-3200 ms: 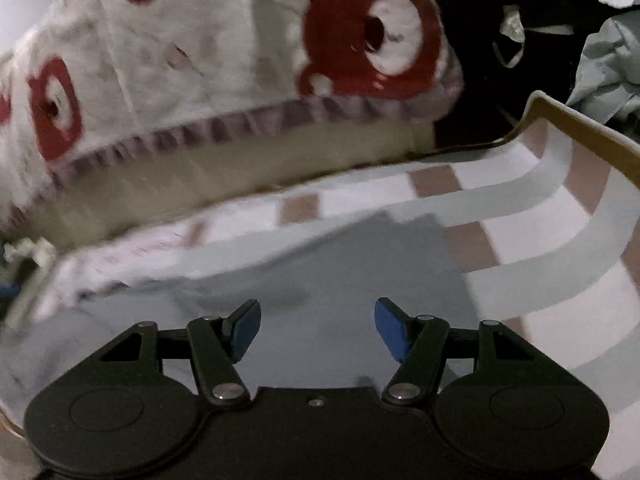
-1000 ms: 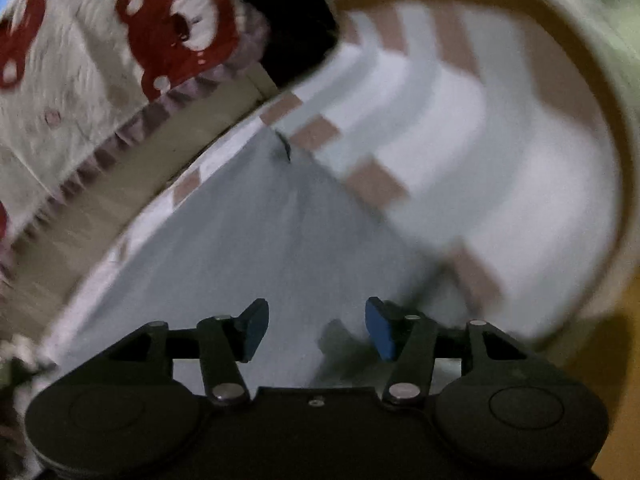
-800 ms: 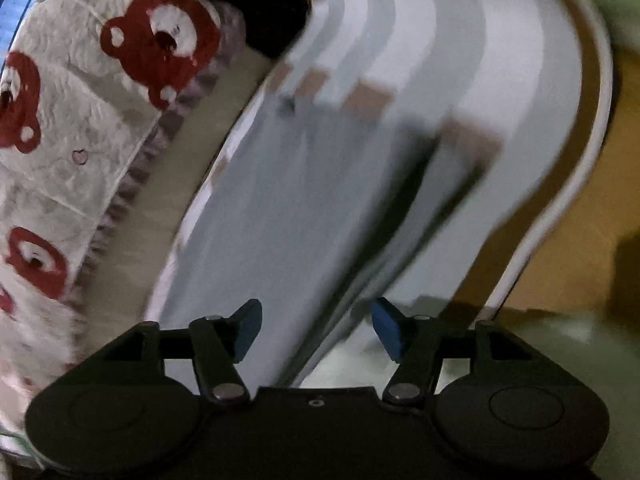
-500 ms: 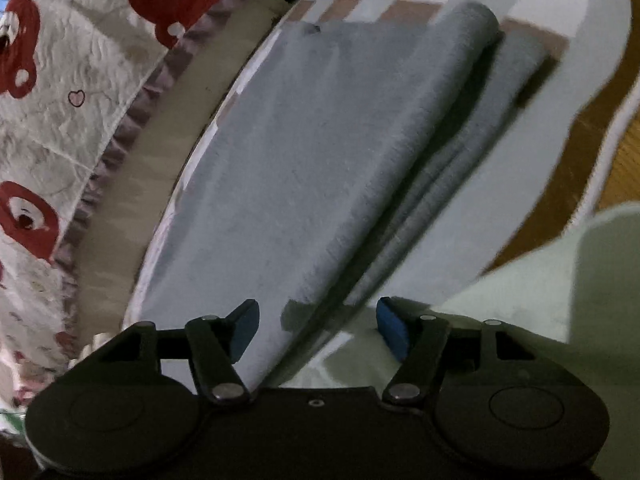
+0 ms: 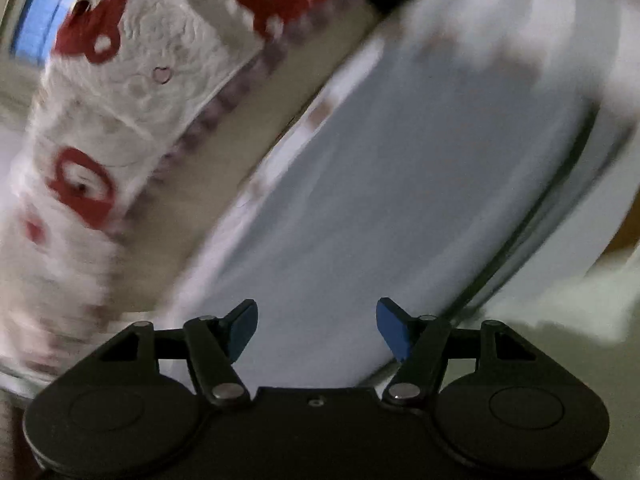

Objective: Fold clothes

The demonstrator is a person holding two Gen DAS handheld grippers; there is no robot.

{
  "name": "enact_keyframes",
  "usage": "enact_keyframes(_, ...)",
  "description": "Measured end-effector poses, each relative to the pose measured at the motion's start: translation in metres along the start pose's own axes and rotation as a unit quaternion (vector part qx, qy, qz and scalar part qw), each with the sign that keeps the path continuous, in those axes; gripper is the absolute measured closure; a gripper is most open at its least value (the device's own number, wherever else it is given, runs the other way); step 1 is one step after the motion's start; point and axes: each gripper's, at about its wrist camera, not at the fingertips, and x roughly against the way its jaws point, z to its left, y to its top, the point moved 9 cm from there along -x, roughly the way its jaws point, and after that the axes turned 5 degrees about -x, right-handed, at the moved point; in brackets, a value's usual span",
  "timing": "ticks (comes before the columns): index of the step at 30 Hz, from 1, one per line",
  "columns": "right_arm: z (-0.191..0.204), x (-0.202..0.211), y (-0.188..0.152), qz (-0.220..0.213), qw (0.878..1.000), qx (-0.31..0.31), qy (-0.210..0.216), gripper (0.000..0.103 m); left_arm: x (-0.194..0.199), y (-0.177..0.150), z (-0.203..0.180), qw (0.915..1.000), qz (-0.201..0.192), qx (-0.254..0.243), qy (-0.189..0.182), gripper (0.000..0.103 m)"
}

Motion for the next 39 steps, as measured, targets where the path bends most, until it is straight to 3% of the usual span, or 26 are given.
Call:
enact_keyframes(1, 0.000, -0.011, -0.011, 0.026, 0.999, -0.022, 0.017, 0.032, -0.003, 0.000, 0.000, 1.0000, 0.002, 0.001, -0.001, 0.036)
enact_keyframes(6, -0.009, -0.061, -0.049, 0.097, 0.994, -0.033, -0.039, 0.032, -0.016, -0.001, -0.001, 0.9999, 0.013, 0.011, 0.000, 0.036)
enact_keyframes(11, -0.021, -0.083, -0.062, 0.098, 0.990, -0.040, -0.092, 0.028, -0.021, -0.002, 0.004, 0.9995, 0.010, 0.029, 0.003, 0.036)
enact_keyframes(13, -0.018, -0.088, -0.058, 0.087, 0.992, -0.061, -0.072, 0.016, -0.023, -0.002, 0.004, 0.9995, 0.009, 0.031, 0.003, 0.034)
enact_keyframes(15, -0.020, -0.086, -0.058, 0.077, 0.993, -0.067, -0.067, 0.014, -0.023, -0.002, 0.003, 0.9995, 0.007, 0.030, 0.001, 0.031)
enact_keyframes(16, -0.019, -0.089, -0.055, 0.069, 0.994, -0.057, -0.067, 0.020, -0.022, -0.001, 0.003, 0.9995, 0.006, 0.030, 0.000, 0.031)
enact_keyframes(17, -0.018, -0.093, -0.052, 0.061, 0.995, -0.048, -0.069, 0.051, -0.021, -0.001, 0.003, 0.9995, 0.003, 0.031, -0.002, 0.031)
enact_keyframes(18, -0.021, -0.097, -0.049, 0.053, 0.994, -0.040, -0.085, 0.069, -0.019, 0.000, 0.002, 0.9995, -0.003, 0.031, -0.002, 0.031)
enact_keyframes(19, -0.023, -0.099, -0.046, 0.046, 0.994, -0.036, -0.087, 0.079, -0.016, 0.001, 0.000, 0.9996, -0.011, 0.026, -0.001, 0.031)
enact_keyframes(22, -0.016, -0.097, -0.038, 0.009, 0.998, -0.050, -0.024, 0.086, -0.009, 0.006, -0.008, 0.9994, -0.034, 0.006, 0.003, 0.031)
enact_keyframes(25, 0.004, -0.091, -0.029, -0.002, 1.000, -0.015, 0.004, 0.088, -0.008, 0.009, -0.024, 0.9985, -0.046, -0.031, -0.004, 0.031)
enact_keyframes(28, 0.019, -0.092, -0.018, -0.005, 1.000, 0.011, 0.016, 0.089, -0.018, 0.009, -0.027, 0.9974, -0.033, -0.061, 0.019, 0.031)
enact_keyframes(29, 0.024, -0.094, -0.014, -0.006, 1.000, 0.019, 0.018, 0.089, -0.020, 0.011, -0.028, 0.9964, -0.031, -0.075, 0.023, 0.043)
enact_keyframes(30, 0.028, -0.095, -0.010, -0.006, 0.999, 0.026, 0.020, 0.089, -0.021, 0.014, -0.025, 0.9951, -0.030, -0.091, 0.025, 0.078)
enact_keyframes(31, 0.032, -0.097, -0.006, -0.006, 0.999, 0.033, 0.020, 0.089, -0.021, 0.020, -0.019, 0.9940, -0.026, -0.103, 0.028, 0.089)
enact_keyframes(34, 0.037, -0.109, 0.005, 0.004, 0.999, 0.043, -0.006, 0.089, -0.017, 0.049, 0.022, 0.9976, -0.042, -0.053, 0.016, 0.094)
enact_keyframes(36, 0.040, -0.121, 0.013, 0.013, 0.998, 0.054, -0.028, 0.089, -0.016, 0.069, 0.054, 0.9975, -0.063, -0.003, 0.030, 0.094)
enact_keyframes(39, 0.053, -0.147, 0.027, 0.036, 0.993, 0.095, -0.056, 0.087, -0.027, 0.080, 0.097, 0.9896, -0.088, 0.110, 0.031, 0.094)
